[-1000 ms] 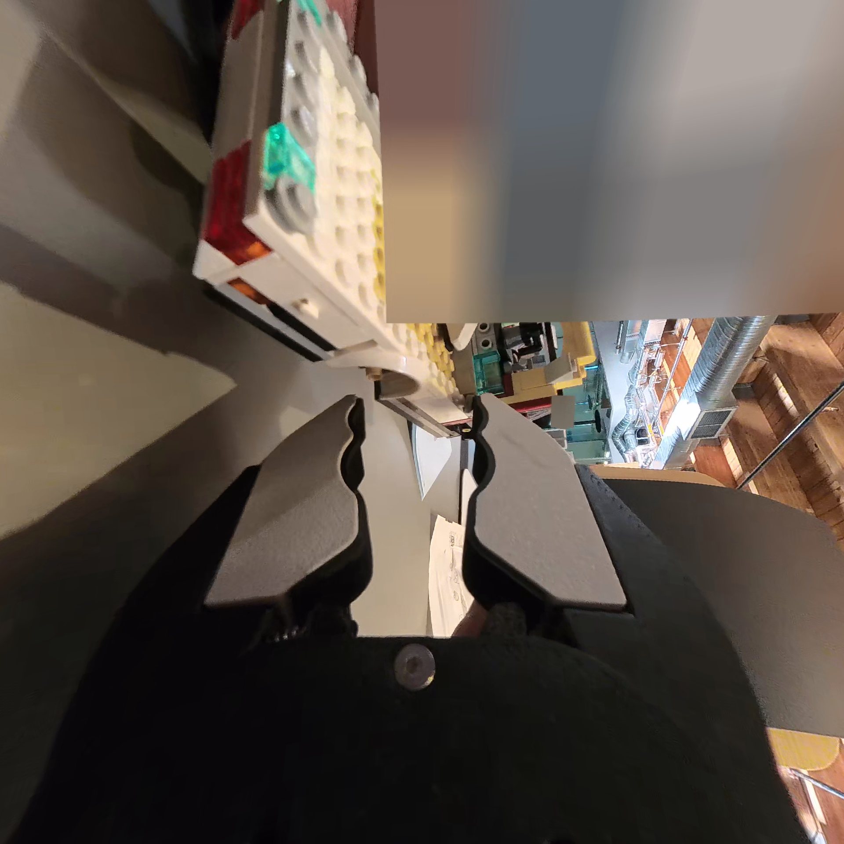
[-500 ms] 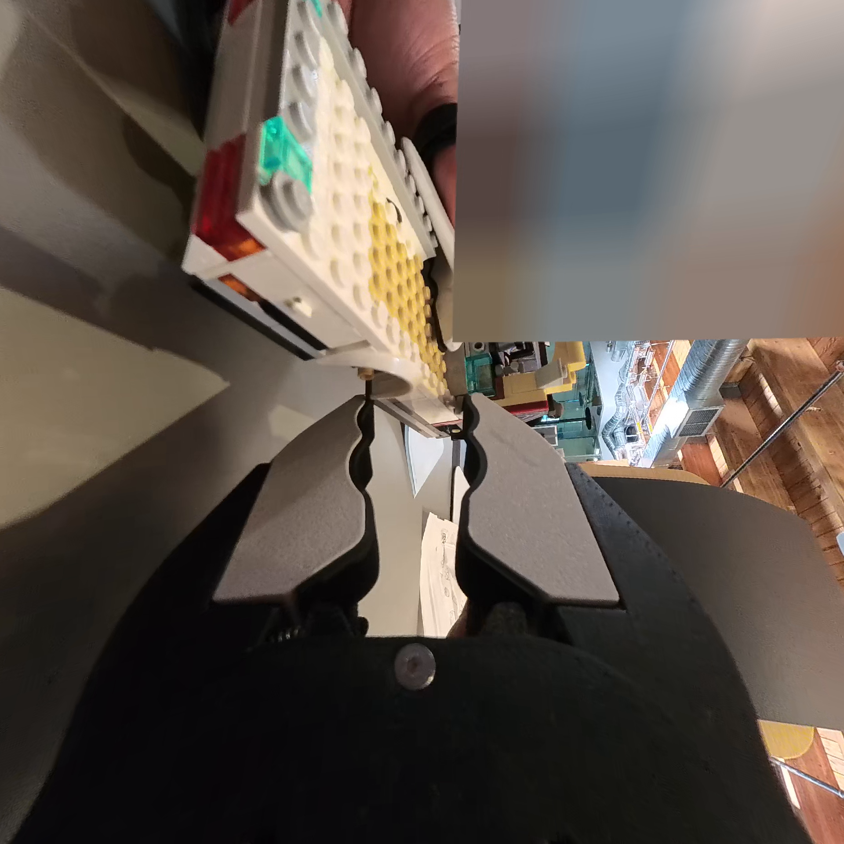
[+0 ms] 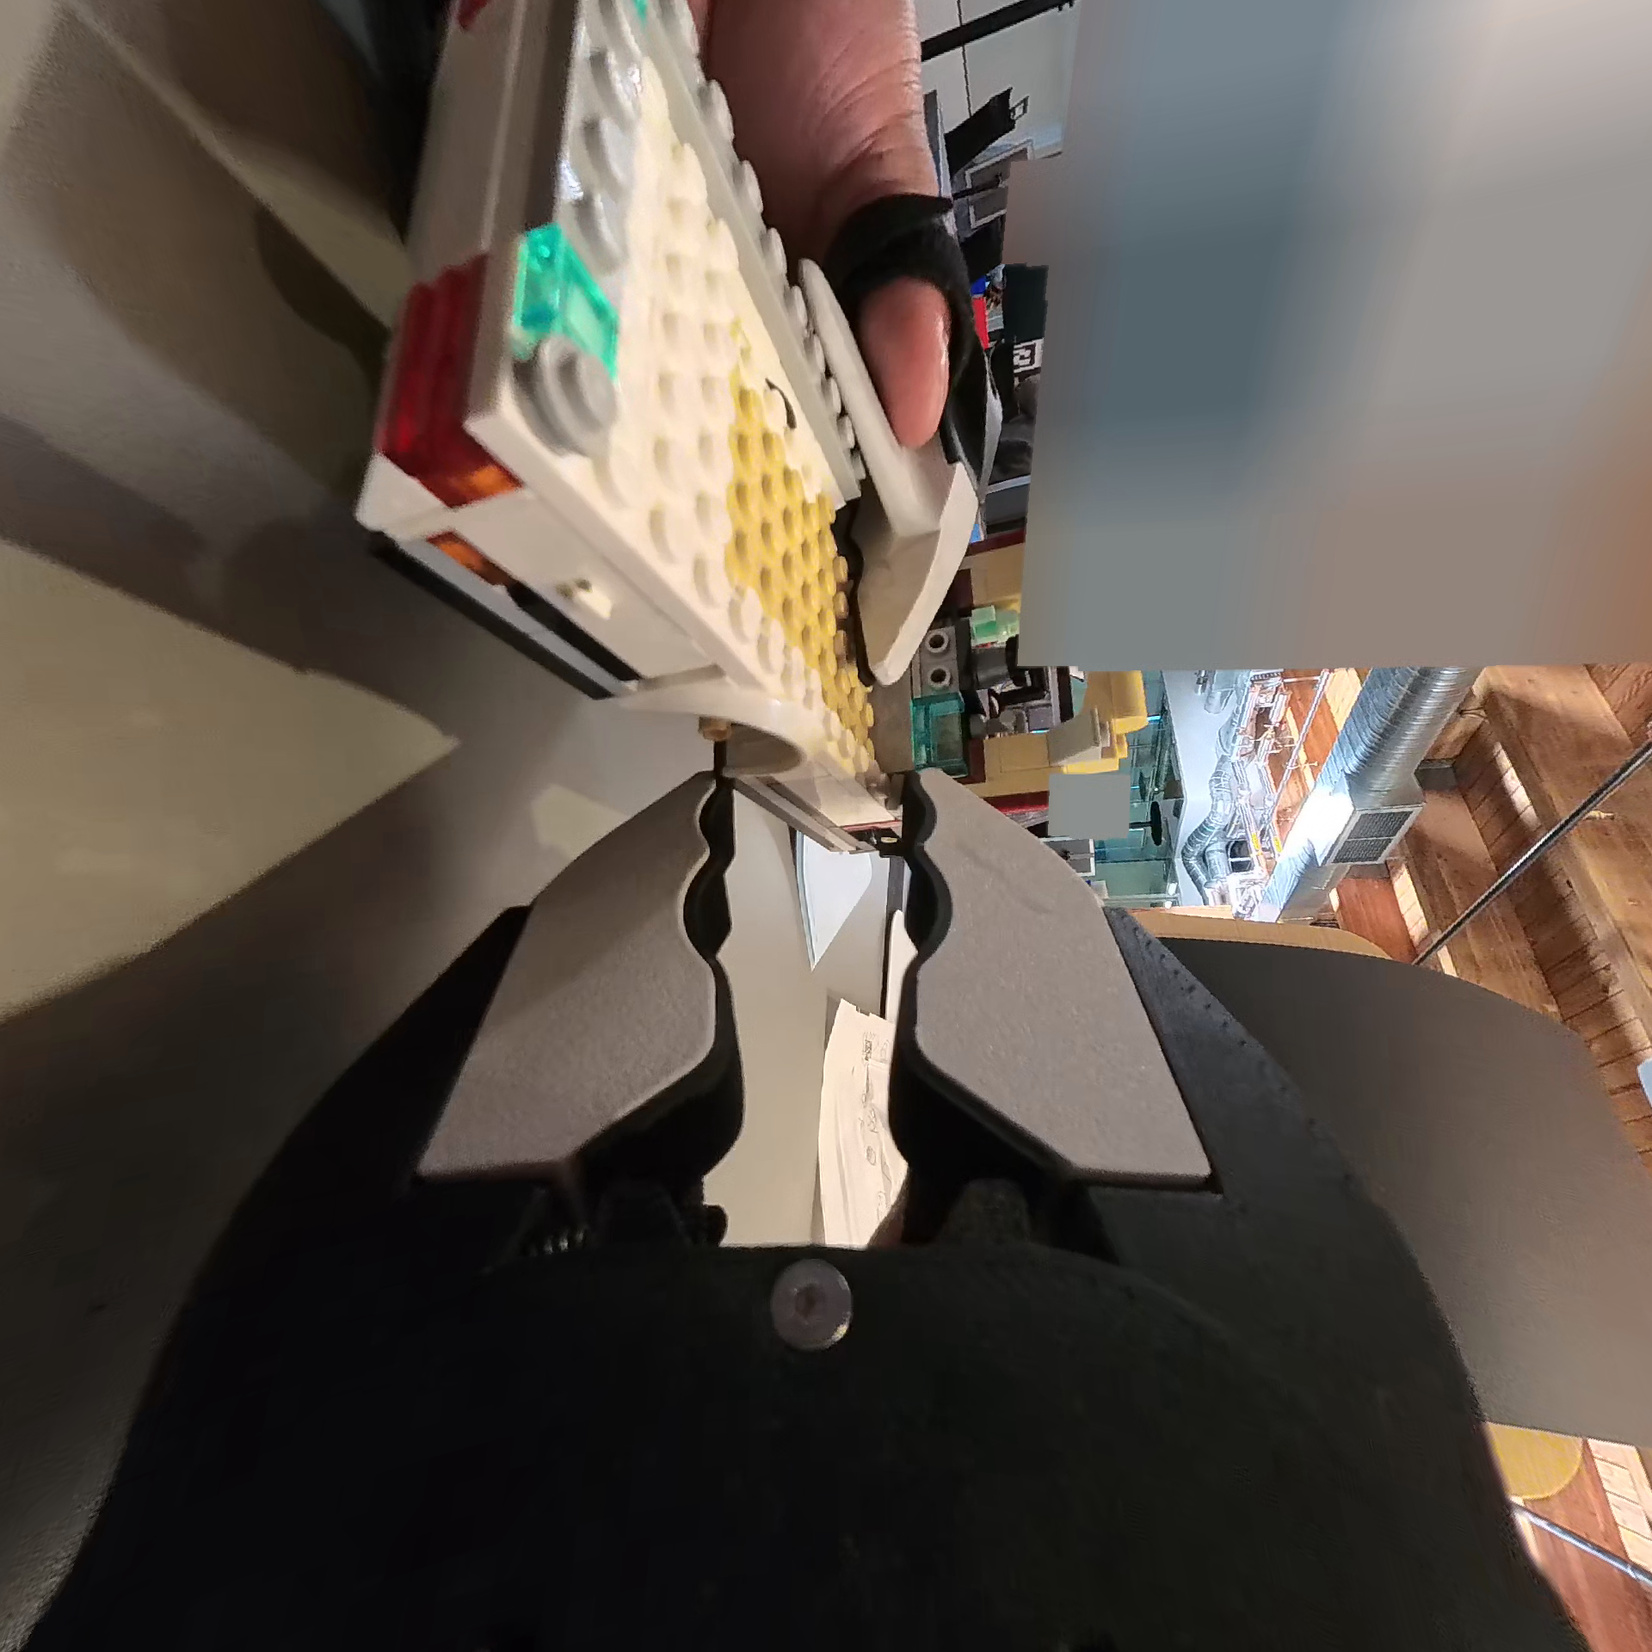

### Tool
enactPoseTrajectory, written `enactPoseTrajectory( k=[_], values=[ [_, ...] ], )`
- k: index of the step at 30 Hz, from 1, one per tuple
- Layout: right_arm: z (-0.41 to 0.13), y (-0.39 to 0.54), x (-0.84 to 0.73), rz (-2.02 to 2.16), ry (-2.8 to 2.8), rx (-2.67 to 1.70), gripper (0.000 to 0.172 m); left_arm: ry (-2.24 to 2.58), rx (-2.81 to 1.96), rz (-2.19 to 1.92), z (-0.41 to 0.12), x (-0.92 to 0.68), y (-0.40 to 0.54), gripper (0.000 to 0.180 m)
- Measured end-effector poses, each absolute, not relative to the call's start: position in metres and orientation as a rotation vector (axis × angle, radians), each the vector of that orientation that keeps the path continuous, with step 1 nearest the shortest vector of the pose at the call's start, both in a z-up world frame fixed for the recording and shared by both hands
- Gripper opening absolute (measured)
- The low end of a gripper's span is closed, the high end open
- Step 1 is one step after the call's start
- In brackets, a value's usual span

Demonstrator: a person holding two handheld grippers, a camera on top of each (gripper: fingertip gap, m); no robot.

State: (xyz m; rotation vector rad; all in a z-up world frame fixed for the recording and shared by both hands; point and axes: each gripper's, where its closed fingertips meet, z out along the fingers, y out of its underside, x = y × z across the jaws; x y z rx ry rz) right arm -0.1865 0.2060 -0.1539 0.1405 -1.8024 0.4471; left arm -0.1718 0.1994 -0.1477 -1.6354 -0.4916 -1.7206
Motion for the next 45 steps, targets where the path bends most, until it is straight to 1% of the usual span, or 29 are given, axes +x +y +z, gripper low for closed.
enactPoseTrajectory(
  k=[10,15,38,45],
  values=[
    [-0.151,0.208,-0.191,0.460,-1.785,0.106,0.037,-0.502,-1.602,-1.734,-0.145,-0.174,0.200,0.022],
    [-0.148,0.214,-0.193,0.501,-1.767,0.048,0.041,-0.512,-1.580,-1.748,-0.144,-0.177,0.201,0.022],
    [-0.147,0.212,-0.190,0.429,-1.762,0.140,0.039,-0.451,-1.636,-1.720,-0.145,-0.169,0.199,0.021],
    [-0.144,0.210,-0.187,0.386,-1.759,0.183,0.035,-0.408,-1.662,-1.702,-0.145,-0.165,0.197,0.021]
  ],
)
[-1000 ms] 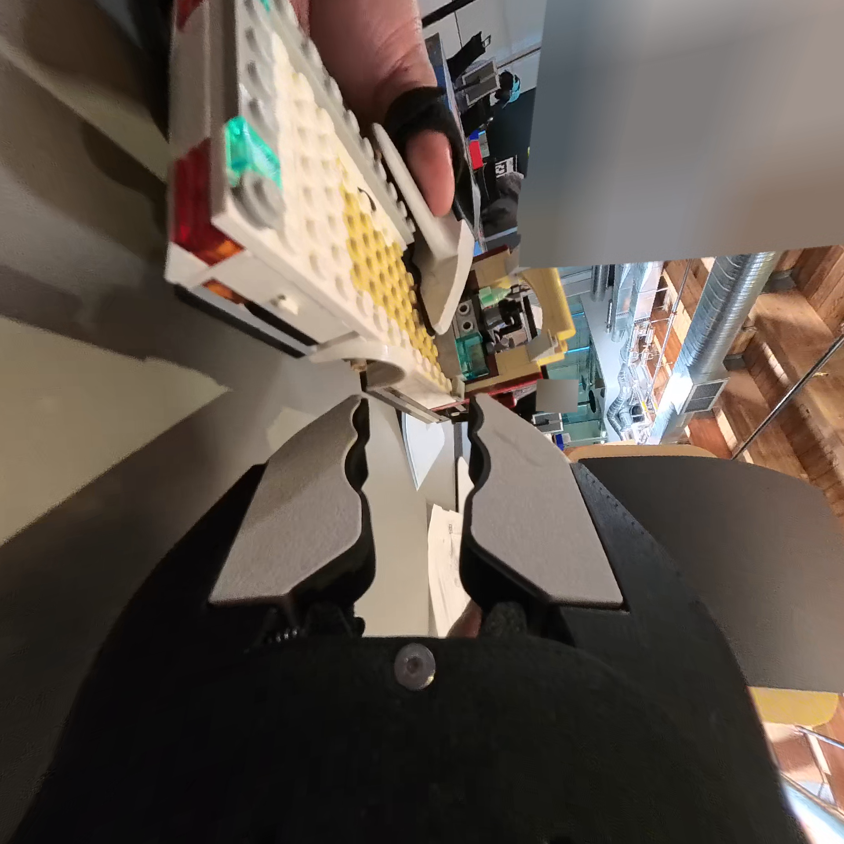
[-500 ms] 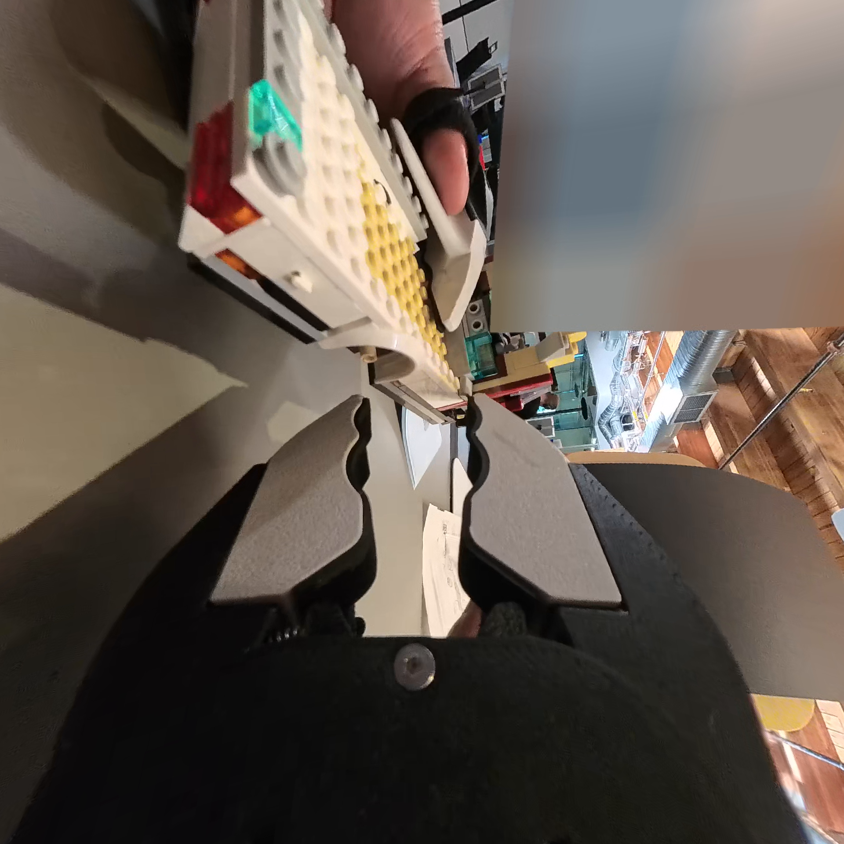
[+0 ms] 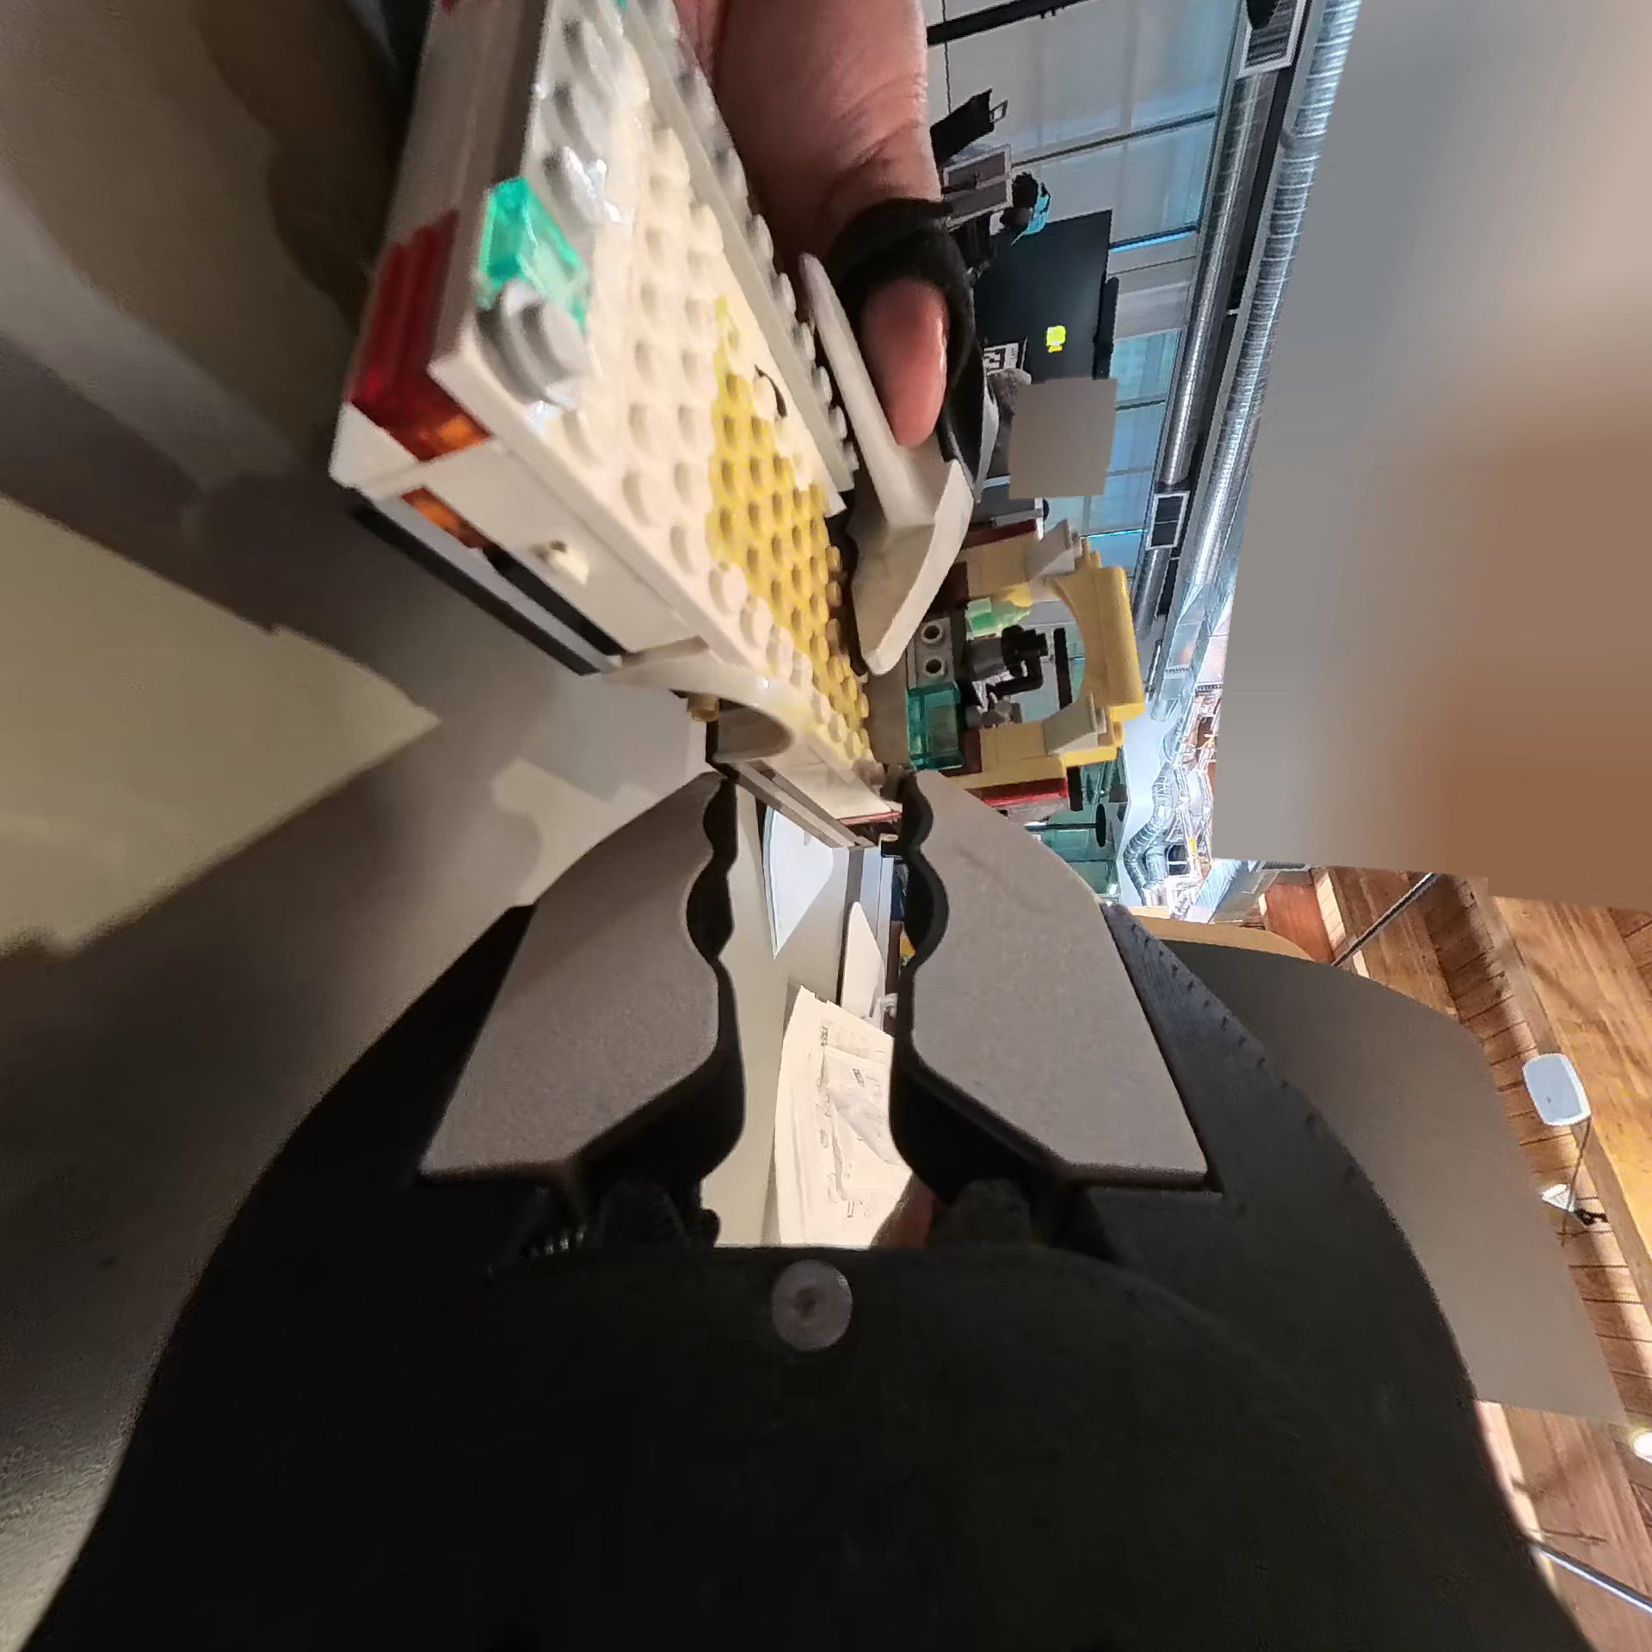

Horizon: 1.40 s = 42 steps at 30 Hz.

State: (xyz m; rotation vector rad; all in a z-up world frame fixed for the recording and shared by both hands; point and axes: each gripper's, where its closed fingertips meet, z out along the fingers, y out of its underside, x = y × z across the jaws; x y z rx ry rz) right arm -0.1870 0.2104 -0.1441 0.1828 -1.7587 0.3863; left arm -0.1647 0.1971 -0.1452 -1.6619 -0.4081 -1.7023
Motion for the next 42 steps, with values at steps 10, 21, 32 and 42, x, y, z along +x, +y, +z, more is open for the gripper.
enactPoseTrajectory(
  k=[10,21,32,42],
  values=[
    [-0.144,0.210,-0.187,0.299,-1.750,0.225,0.032,-0.393,-1.682,-1.688,-0.146,-0.163,0.196,0.021],
    [-0.145,0.210,-0.186,0.354,-1.761,0.188,0.032,-0.386,-1.683,-1.695,-0.145,-0.163,0.195,0.022],
    [-0.141,0.210,-0.185,0.398,-1.748,0.154,0.032,-0.373,-1.644,-1.726,-0.140,-0.164,0.194,0.023],
    [-0.128,0.220,-0.187,0.834,-1.840,-0.318,0.042,-0.240,-1.492,-1.620,-0.117,-0.183,0.196,0.022]
  ],
)
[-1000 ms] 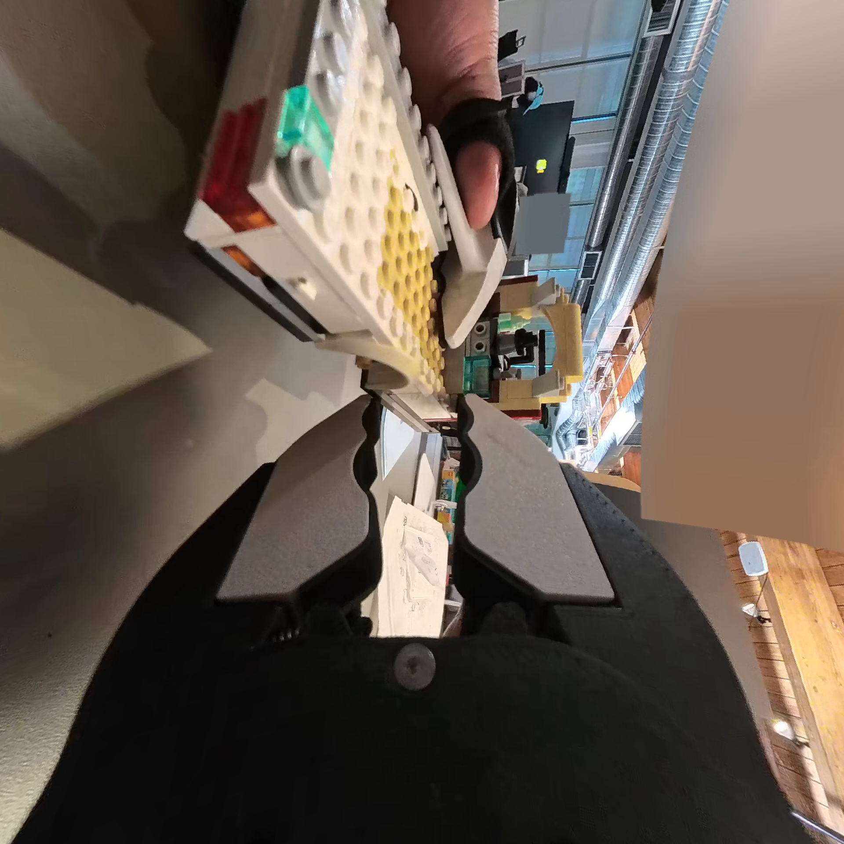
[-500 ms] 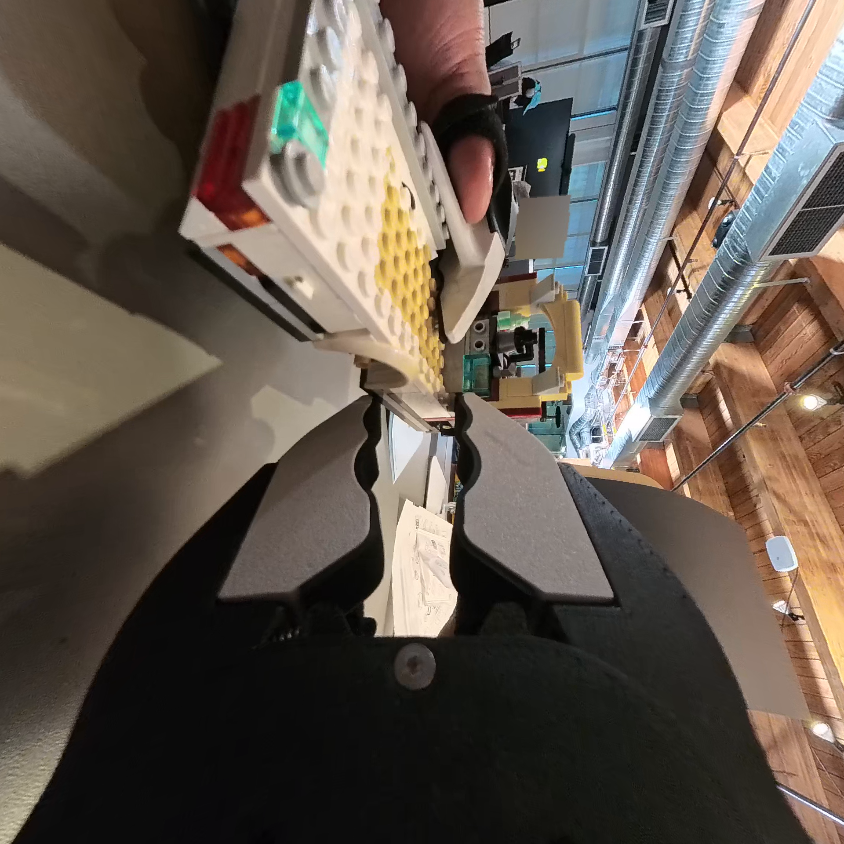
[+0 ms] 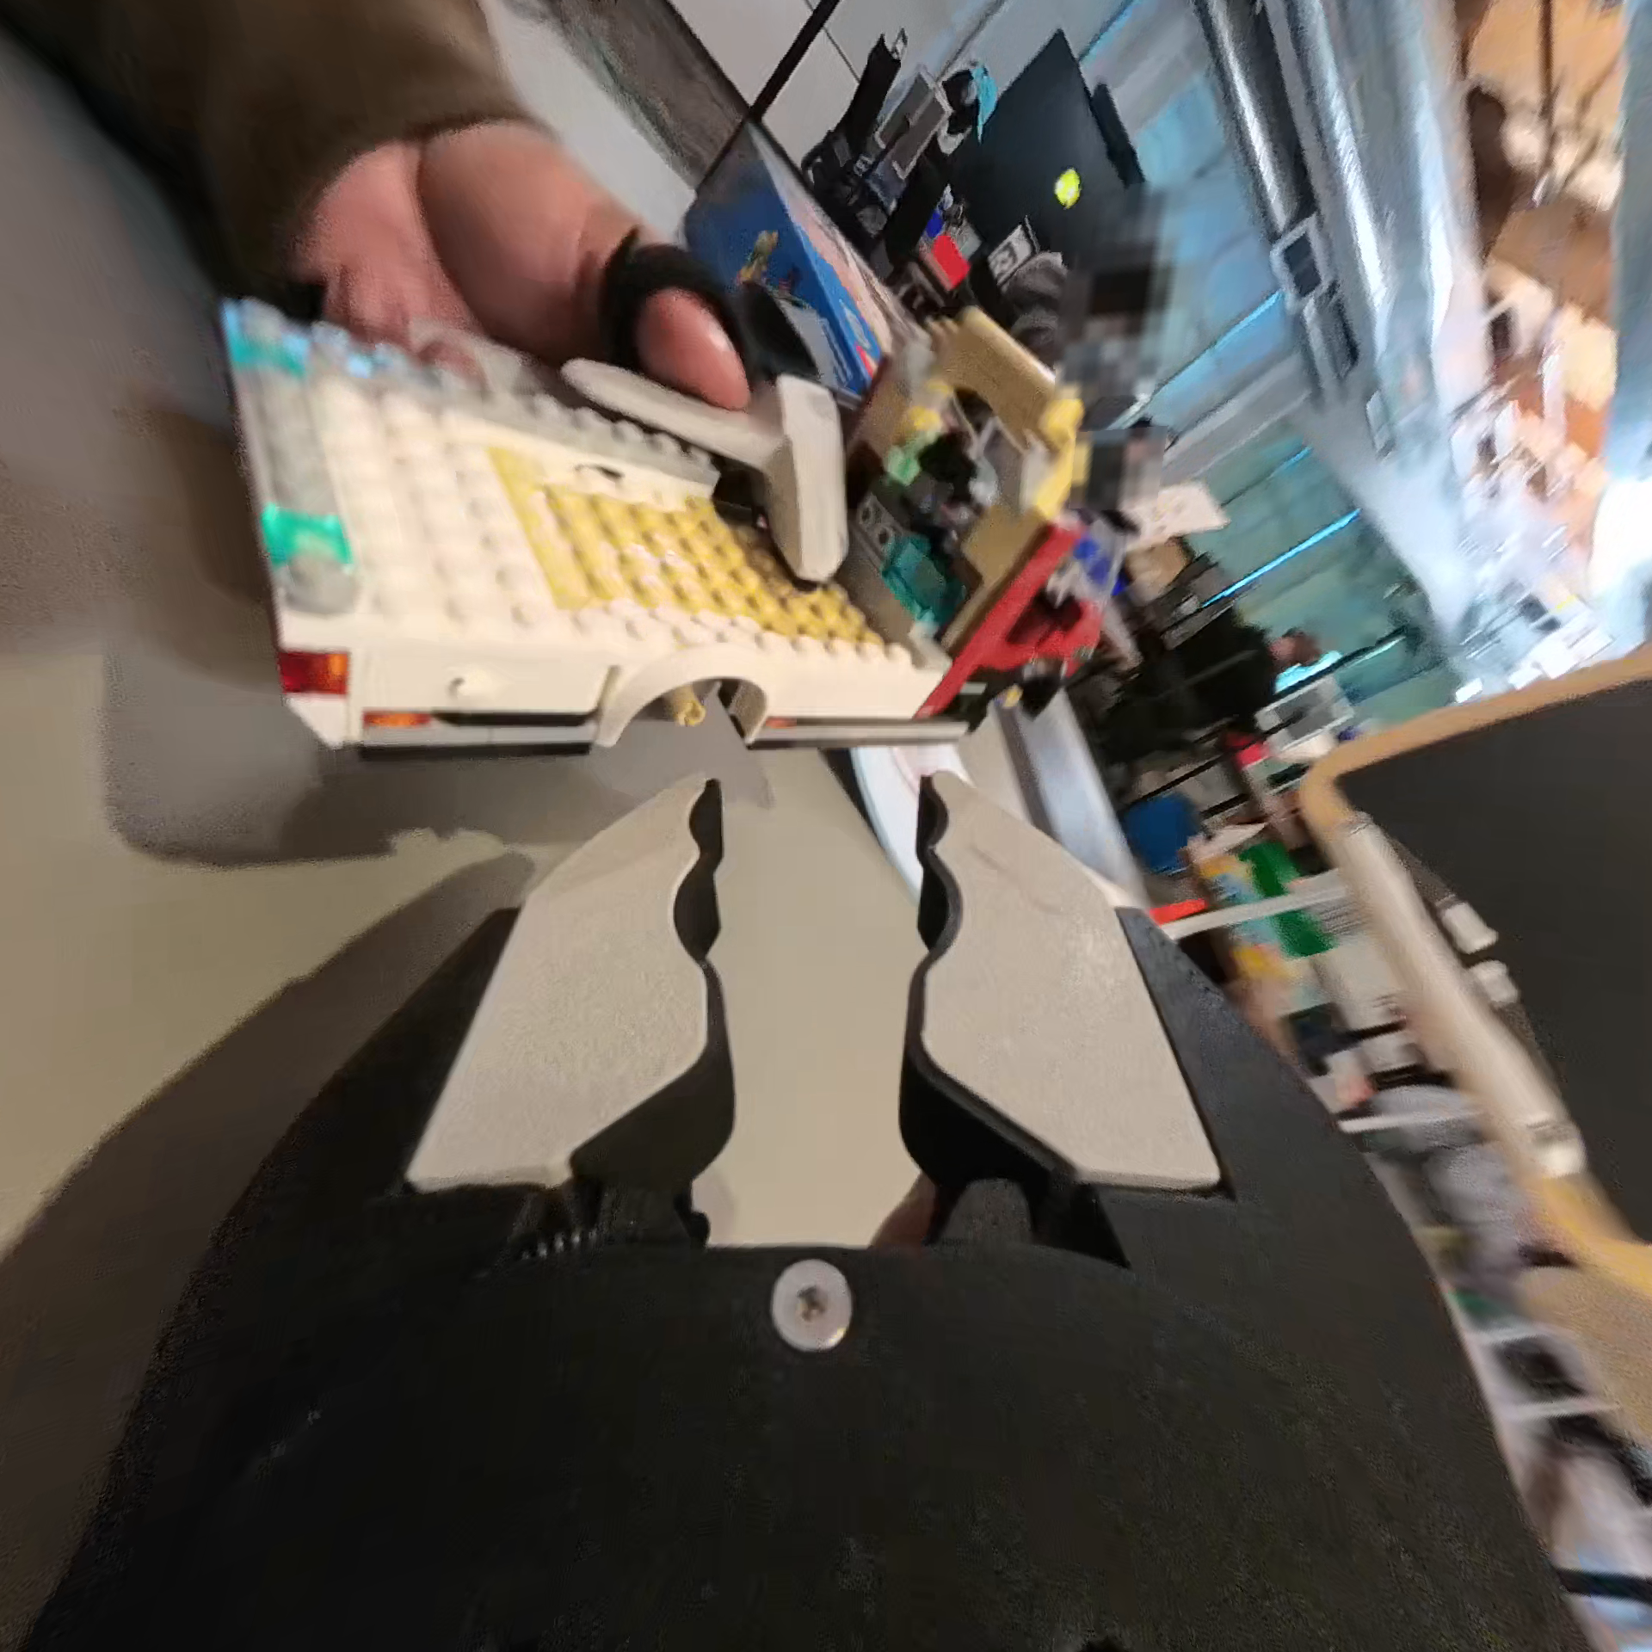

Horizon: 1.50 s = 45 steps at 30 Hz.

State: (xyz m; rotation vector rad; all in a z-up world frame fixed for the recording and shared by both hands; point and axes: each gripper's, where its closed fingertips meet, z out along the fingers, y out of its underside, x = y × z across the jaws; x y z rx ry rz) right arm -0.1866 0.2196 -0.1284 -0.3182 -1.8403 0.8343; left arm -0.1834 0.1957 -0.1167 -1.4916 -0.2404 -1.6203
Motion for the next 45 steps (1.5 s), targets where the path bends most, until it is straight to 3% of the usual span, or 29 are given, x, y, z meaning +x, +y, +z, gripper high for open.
enactPoseTrajectory(
  k=[11,20,45],
  values=[
    [-0.081,0.213,-0.189,1.593,-1.786,-0.998,0.043,0.097,-1.370,-1.249,-0.089,-0.195,0.185,0.022],
    [-0.059,0.185,-0.191,1.813,-1.678,-1.220,0.040,0.269,-1.323,-1.080,-0.082,-0.182,0.176,0.022],
    [-0.051,0.165,-0.181,1.780,-1.658,-1.082,0.026,0.469,-1.257,-0.847,-0.077,-0.164,0.163,0.022]
  ],
)
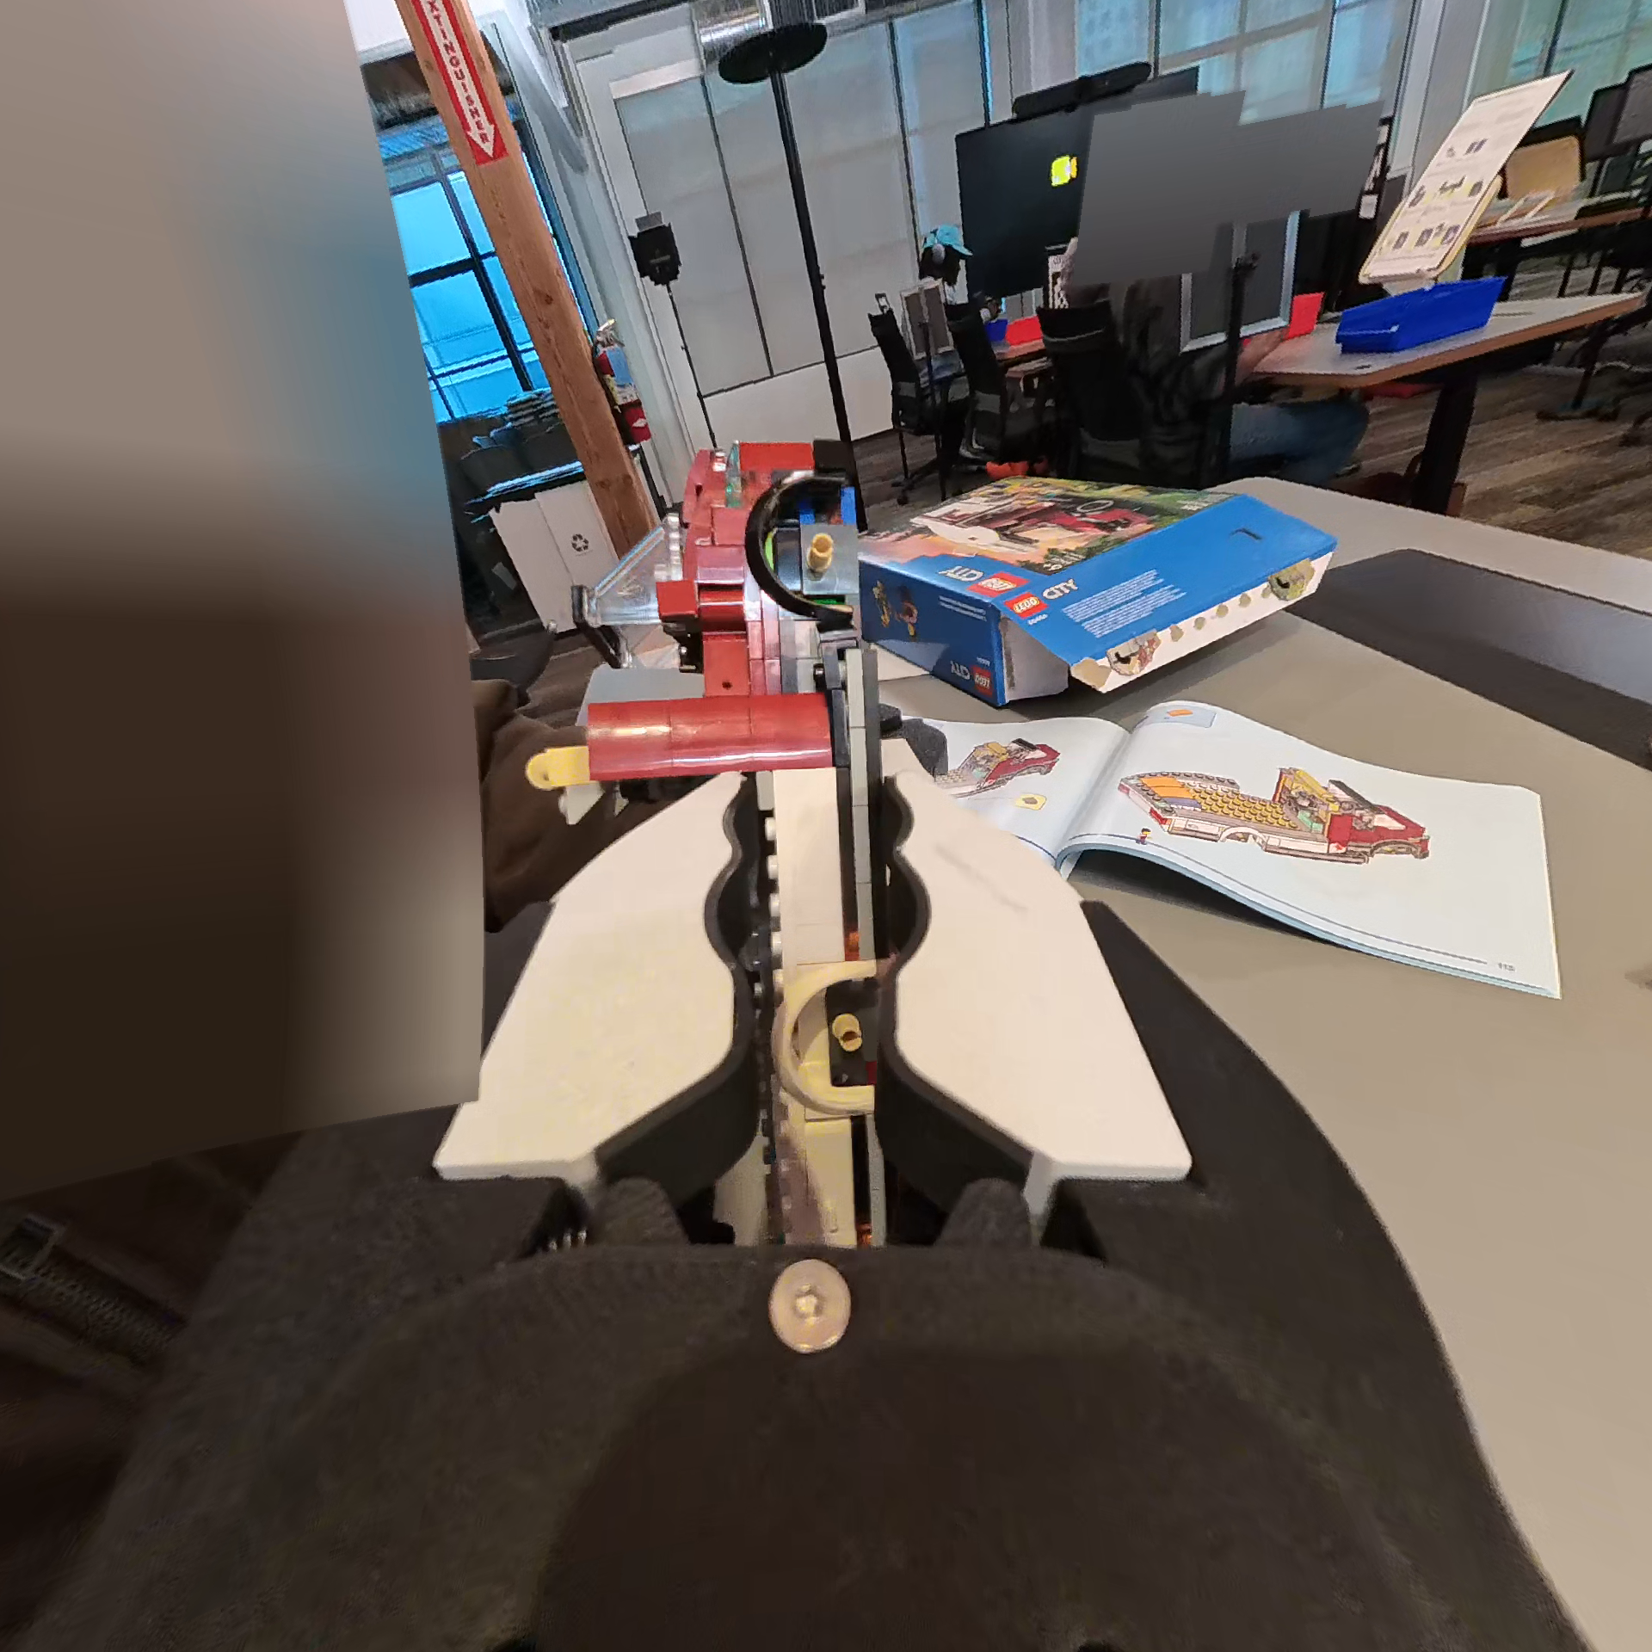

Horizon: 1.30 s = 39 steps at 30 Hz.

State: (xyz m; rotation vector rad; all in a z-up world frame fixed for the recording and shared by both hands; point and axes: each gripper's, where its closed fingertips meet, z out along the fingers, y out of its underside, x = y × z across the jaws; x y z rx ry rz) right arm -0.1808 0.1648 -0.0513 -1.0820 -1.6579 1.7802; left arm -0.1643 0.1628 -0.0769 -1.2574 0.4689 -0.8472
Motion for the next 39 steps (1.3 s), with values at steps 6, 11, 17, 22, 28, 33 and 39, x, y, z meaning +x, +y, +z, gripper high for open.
enactPoseTrajectory(
  k=[6,11,17,22,28,33,39],
  values=[
    [-0.0506,0.1625,-0.1792,1.763,-1.641,-1.059,0.026,0.483,-1.248,-0.832,-0.0765,-0.1633,0.1611,0.022],
    [-0.0508,0.1623,-0.1789,1.741,-1.632,-1.053,0.025,0.483,-1.248,-0.837,-0.0769,-0.1631,0.1609,0.022],
    [-0.0507,0.1625,-0.1791,1.730,-1.617,-1.052,0.026,0.478,-1.250,-0.842,-0.0771,-0.1633,0.1610,0.022],
    [-0.0508,0.1624,-0.1791,1.727,-1.610,-1.052,0.026,0.479,-1.251,-0.841,-0.0773,-0.1633,0.1608,0.022],
    [-0.0512,0.1623,-0.1790,1.728,-1.610,-1.055,0.026,0.481,-1.253,-0.840,-0.0777,-0.1634,0.1607,0.022],
    [-0.0523,0.1631,-0.1795,1.741,-1.610,-1.066,0.026,0.478,-1.260,-0.843,-0.0790,-0.1638,0.1614,0.022],
    [-0.0531,0.1638,-0.1801,1.751,-1.605,-1.083,0.025,0.474,-1.264,-0.854,-0.0794,-0.1644,0.1618,0.022]
  ],
)
